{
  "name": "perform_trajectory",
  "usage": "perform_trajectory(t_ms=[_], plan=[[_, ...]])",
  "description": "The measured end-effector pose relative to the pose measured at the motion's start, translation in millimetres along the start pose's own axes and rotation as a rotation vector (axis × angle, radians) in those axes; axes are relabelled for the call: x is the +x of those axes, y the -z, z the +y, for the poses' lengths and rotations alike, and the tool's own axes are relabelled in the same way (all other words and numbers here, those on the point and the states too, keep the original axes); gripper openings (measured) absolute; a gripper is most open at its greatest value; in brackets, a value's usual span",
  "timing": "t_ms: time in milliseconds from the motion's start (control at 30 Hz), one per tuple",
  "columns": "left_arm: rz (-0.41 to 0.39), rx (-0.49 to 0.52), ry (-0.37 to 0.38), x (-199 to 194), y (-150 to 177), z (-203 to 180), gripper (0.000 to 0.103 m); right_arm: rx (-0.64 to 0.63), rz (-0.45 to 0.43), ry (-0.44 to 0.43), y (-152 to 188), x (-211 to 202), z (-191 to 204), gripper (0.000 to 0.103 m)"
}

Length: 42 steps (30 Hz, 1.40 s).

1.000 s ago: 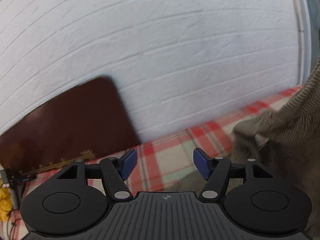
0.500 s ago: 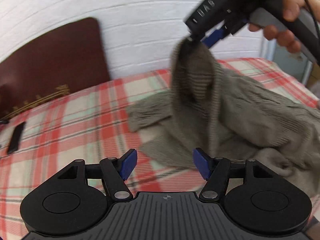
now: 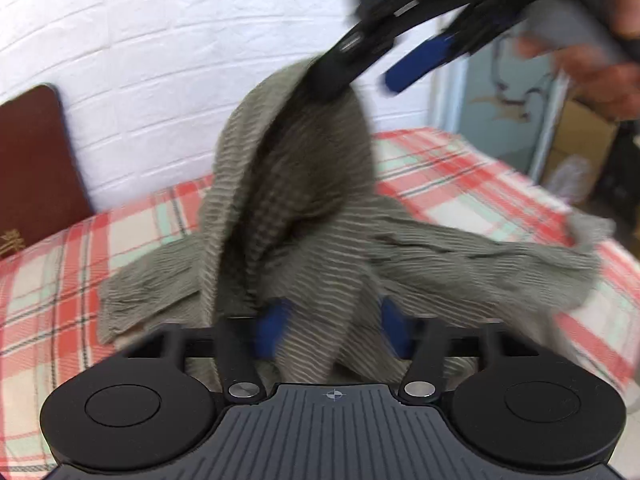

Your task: Fold clothes

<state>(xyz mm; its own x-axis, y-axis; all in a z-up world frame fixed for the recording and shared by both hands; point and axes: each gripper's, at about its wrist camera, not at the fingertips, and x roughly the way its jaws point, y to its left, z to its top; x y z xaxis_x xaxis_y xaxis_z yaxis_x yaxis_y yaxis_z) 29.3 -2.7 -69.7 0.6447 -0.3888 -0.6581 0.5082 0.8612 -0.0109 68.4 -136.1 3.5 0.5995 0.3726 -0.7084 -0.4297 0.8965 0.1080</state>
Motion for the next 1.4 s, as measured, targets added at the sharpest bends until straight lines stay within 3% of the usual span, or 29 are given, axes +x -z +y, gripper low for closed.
perform_trajectory(t_ms=[100, 267, 333, 400, 500, 600, 767, 867, 900, 933, 967, 1000, 1067, 1200, 1400], plan=[[0.027, -0.109, 0.021, 8.3, -2.1, 17.6, 0.002, -0.036, -0.002, 0.015, 14.0, -12.6, -6.4, 0.078], [-0.020, -0.180, 0.035, -7.8, -9.1, 38.0, 0.001, 0.005, 0.088, 0.012, 59.3, -7.3, -37.5, 0.082], [-0.041, -0.194, 0.034, -17.5, -15.2, 43.9, 0.001, 0.060, 0.139, -0.025, 79.0, -0.4, -52.1, 0.083], [-0.053, -0.184, -0.034, -22.5, -19.6, 47.5, 0.001, 0.109, 0.158, -0.031, 93.8, 1.9, -62.8, 0.083], [-0.031, -0.229, -0.074, -19.3, -19.0, 62.1, 0.001, 0.305, 0.118, -0.160, 109.0, -6.8, -92.7, 0.083], [-0.022, -0.280, -0.113, -17.2, -18.5, 78.7, 0.001, 0.305, 0.116, -0.070, 118.7, -13.6, -106.7, 0.083], [0.011, -0.377, -0.143, -7.8, -13.3, 112.6, 0.001, 0.126, 0.157, 0.075, 144.5, -9.7, -114.1, 0.083], [0.048, -0.404, -0.149, -0.2, -5.4, 121.6, 0.003, 0.126, 0.194, 0.062, 159.4, -1.0, -117.2, 0.082], [0.056, -0.409, -0.155, 0.9, -3.2, 123.0, 0.008, 0.116, 0.202, 0.058, 163.0, 2.6, -116.2, 0.075], [0.060, -0.409, -0.166, -0.2, -1.4, 123.9, 0.029, 0.106, 0.220, 0.045, 165.3, 5.1, -114.5, 0.067], [0.062, -0.408, -0.179, -2.3, 0.2, 124.5, 0.034, 0.096, 0.239, 0.031, 167.4, 7.5, -112.7, 0.032], [0.061, -0.403, -0.182, -7.6, 1.6, 125.7, 0.039, 0.104, 0.267, 0.026, 168.2, 9.5, -110.4, 0.005], [0.057, -0.391, -0.178, -21.4, 4.4, 128.5, 0.056, 0.137, 0.260, -0.001, 163.5, 3.1, -103.0, 0.005], [0.043, -0.354, -0.164, -57.9, 3.8, 126.6, 0.062, 0.185, 0.162, -0.163, 146.2, -24.4, -73.2, 0.005], [0.049, -0.284, -0.022, -88.8, 1.1, 95.8, 0.071, 0.087, 0.124, -0.422, 121.5, -36.6, 4.8, 0.005]])
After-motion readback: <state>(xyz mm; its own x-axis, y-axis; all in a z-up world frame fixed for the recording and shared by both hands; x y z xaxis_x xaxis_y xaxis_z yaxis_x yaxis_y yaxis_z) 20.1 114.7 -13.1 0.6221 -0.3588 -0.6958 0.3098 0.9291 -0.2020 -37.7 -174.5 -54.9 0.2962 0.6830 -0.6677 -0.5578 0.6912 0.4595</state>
